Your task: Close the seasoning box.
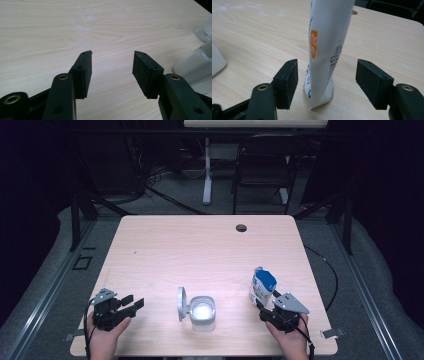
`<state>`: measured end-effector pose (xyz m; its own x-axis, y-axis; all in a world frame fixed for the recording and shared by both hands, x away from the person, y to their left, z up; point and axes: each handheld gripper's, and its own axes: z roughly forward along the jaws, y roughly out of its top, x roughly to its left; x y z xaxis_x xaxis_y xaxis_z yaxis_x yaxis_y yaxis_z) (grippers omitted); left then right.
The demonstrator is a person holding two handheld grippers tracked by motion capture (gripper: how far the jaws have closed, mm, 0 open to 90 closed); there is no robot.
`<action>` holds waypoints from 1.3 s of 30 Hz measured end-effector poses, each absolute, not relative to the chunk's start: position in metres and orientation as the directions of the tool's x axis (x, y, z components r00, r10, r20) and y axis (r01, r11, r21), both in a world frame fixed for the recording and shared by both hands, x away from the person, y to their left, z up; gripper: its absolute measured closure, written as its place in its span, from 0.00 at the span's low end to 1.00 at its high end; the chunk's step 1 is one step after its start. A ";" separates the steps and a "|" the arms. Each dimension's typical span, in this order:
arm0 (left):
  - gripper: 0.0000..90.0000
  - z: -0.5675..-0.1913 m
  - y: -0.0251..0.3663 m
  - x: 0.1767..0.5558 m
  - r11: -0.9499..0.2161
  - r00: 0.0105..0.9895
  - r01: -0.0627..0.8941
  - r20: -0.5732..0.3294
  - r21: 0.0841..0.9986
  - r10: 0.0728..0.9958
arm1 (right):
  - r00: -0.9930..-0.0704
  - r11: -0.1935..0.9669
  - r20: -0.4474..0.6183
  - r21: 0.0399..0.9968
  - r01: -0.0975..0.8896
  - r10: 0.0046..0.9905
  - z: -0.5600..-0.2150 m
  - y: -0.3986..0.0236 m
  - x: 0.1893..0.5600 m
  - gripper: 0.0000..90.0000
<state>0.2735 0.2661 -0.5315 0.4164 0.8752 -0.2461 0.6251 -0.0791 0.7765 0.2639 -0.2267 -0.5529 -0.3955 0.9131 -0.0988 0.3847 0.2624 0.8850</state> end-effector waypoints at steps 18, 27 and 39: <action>0.90 -0.498 0.213 0.260 -0.251 0.610 0.534 -0.162 0.808 0.776 | -0.373 0.239 -0.084 0.888 0.392 0.924 -0.550 -0.237 0.261 0.38; 0.98 -0.485 0.196 0.251 -0.279 0.663 0.496 -0.151 0.822 0.733 | -0.362 0.234 -0.083 0.888 0.396 0.929 -0.551 -0.236 0.261 0.38; 1.00 -0.476 0.178 0.244 -0.320 0.713 0.462 -0.132 0.827 0.689 | -0.371 0.250 -0.095 0.883 0.396 0.924 -0.551 -0.232 0.261 0.38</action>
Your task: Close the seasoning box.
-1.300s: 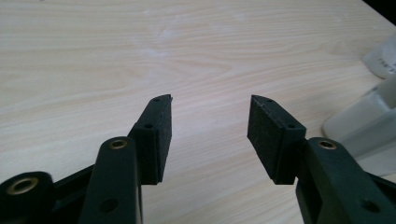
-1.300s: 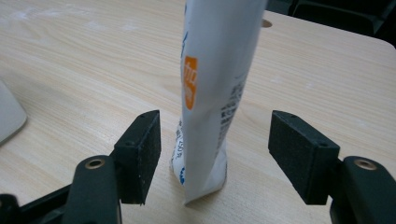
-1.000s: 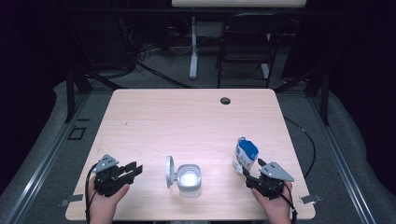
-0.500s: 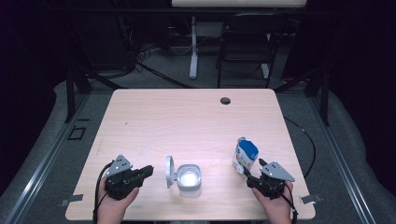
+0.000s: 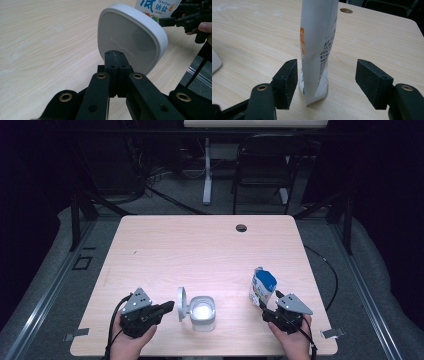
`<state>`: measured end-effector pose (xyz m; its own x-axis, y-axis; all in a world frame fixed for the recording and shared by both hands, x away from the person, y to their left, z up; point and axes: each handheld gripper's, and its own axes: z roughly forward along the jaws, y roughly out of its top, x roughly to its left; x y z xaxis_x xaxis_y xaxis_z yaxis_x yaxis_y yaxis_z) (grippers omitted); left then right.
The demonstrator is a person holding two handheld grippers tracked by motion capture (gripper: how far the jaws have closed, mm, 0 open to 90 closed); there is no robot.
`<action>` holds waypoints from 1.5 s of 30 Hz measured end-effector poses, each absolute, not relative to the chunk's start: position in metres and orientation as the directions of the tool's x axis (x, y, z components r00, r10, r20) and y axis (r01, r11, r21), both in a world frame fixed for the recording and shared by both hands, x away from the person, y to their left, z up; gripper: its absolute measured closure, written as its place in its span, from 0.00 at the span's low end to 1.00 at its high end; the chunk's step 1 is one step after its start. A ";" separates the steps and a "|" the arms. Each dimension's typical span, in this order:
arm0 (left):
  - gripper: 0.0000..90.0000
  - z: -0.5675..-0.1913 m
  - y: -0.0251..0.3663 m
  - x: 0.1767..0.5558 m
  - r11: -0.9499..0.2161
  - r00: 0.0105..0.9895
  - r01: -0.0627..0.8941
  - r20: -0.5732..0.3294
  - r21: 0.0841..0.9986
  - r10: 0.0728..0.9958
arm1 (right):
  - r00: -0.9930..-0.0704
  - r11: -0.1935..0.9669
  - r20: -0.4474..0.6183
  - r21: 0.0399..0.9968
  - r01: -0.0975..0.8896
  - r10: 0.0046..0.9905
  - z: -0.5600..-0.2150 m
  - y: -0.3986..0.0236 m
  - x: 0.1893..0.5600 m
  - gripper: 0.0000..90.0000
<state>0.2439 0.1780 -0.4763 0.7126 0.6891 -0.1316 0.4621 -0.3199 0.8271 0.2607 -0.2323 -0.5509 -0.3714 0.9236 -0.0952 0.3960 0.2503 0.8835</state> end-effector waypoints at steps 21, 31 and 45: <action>1.00 -0.473 0.169 0.241 -0.313 0.735 0.446 -0.143 0.838 0.663 | -0.375 0.247 -0.088 0.882 0.401 0.923 -0.552 -0.230 0.260 0.38; 1.00 -0.476 0.156 0.241 -0.335 0.750 0.434 -0.129 0.836 0.648 | -0.368 0.230 -0.073 0.886 0.403 0.927 -0.552 -0.231 0.259 0.38; 1.00 -0.483 0.140 0.239 -0.368 0.781 0.433 -0.139 0.823 0.609 | -0.371 0.241 -0.082 0.881 0.407 0.925 -0.551 -0.232 0.259 0.38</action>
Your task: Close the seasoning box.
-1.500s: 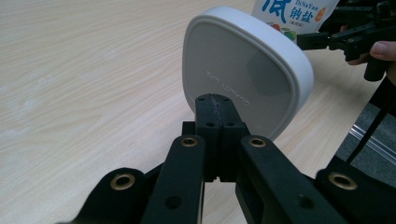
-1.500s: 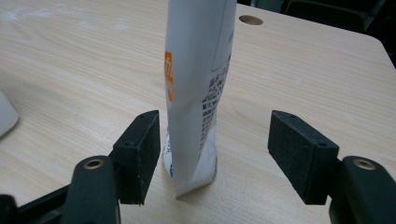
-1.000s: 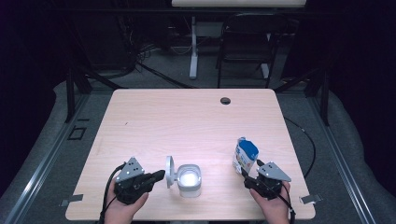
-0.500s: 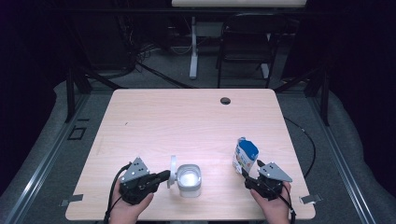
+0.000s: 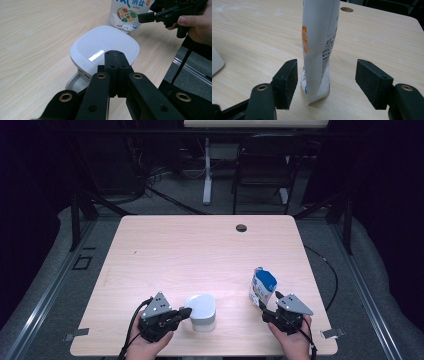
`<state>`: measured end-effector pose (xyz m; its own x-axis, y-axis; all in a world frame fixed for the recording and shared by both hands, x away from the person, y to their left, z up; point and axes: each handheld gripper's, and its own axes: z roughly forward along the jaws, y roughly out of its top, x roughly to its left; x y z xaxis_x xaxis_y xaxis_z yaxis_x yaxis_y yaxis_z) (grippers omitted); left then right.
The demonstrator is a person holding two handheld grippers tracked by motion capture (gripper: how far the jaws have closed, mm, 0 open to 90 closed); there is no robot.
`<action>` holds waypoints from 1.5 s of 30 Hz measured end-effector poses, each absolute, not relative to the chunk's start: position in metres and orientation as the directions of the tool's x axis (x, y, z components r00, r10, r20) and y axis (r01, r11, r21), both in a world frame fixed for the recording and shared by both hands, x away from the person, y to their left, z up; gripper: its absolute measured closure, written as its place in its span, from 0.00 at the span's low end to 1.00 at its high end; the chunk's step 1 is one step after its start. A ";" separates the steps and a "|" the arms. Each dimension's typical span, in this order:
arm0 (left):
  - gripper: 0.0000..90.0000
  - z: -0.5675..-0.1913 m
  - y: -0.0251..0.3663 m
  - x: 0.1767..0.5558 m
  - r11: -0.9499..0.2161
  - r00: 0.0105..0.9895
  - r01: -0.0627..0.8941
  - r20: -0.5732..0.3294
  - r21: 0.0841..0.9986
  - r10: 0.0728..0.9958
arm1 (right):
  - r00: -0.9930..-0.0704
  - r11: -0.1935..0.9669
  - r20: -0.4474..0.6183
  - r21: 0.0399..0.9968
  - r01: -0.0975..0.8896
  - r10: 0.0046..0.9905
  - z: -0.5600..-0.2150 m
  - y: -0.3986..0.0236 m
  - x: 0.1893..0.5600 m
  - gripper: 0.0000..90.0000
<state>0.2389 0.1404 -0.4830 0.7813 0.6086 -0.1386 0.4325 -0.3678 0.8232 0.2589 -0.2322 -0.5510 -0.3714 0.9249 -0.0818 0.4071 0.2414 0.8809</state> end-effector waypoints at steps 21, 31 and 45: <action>1.00 -0.471 0.168 0.240 -0.293 0.739 0.431 -0.148 0.853 0.657 | -0.378 0.245 -0.083 0.882 0.403 0.922 -0.550 -0.231 0.258 0.38; 1.00 -0.470 0.199 0.247 -0.233 0.688 0.456 -0.175 0.859 0.704 | -0.383 0.248 -0.084 0.882 0.402 0.920 -0.549 -0.229 0.257 0.38; 1.00 -0.502 0.247 0.265 -0.135 0.564 0.551 -0.248 0.823 0.788 | -0.395 0.256 -0.082 0.875 0.411 0.915 -0.551 -0.228 0.254 0.39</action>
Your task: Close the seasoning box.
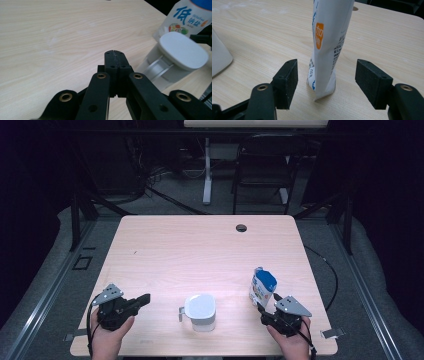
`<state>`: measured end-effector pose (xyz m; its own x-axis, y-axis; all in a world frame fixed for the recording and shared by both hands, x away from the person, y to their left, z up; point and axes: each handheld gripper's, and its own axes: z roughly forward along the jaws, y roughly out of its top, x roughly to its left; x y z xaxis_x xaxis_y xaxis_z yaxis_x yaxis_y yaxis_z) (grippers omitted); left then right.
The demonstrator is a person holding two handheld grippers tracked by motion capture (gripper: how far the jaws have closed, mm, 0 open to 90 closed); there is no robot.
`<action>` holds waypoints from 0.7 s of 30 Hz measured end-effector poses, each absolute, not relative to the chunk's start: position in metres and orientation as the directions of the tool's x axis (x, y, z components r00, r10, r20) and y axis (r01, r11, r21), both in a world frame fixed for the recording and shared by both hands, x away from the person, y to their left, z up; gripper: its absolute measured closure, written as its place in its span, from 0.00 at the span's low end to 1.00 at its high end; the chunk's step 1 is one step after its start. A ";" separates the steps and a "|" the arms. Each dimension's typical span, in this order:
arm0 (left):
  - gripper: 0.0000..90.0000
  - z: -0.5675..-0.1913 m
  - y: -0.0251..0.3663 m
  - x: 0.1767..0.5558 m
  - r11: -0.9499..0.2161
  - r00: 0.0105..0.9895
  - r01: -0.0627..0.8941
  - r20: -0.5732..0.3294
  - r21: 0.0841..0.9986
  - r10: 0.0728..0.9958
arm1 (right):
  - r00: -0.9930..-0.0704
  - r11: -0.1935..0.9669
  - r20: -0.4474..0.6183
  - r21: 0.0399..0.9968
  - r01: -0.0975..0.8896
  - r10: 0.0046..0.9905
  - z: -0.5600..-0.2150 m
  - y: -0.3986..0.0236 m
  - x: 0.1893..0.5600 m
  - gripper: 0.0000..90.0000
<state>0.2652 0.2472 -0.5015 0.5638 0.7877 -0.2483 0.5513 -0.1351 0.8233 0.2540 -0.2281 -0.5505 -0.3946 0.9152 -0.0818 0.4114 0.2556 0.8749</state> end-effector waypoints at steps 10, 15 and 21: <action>1.00 -0.537 0.270 0.277 -0.088 0.459 0.633 -0.282 0.769 0.843 | -0.393 0.254 -0.077 0.871 0.421 0.916 -0.554 -0.230 0.256 0.39; 1.00 -0.549 0.272 0.280 -0.095 0.433 0.651 -0.265 0.753 0.862 | -0.396 0.259 -0.077 0.865 0.431 0.915 -0.556 -0.233 0.257 0.39; 0.99 -0.558 0.282 0.281 -0.085 0.396 0.675 -0.262 0.733 0.880 | -0.397 0.252 -0.069 0.867 0.429 0.915 -0.558 -0.229 0.257 0.39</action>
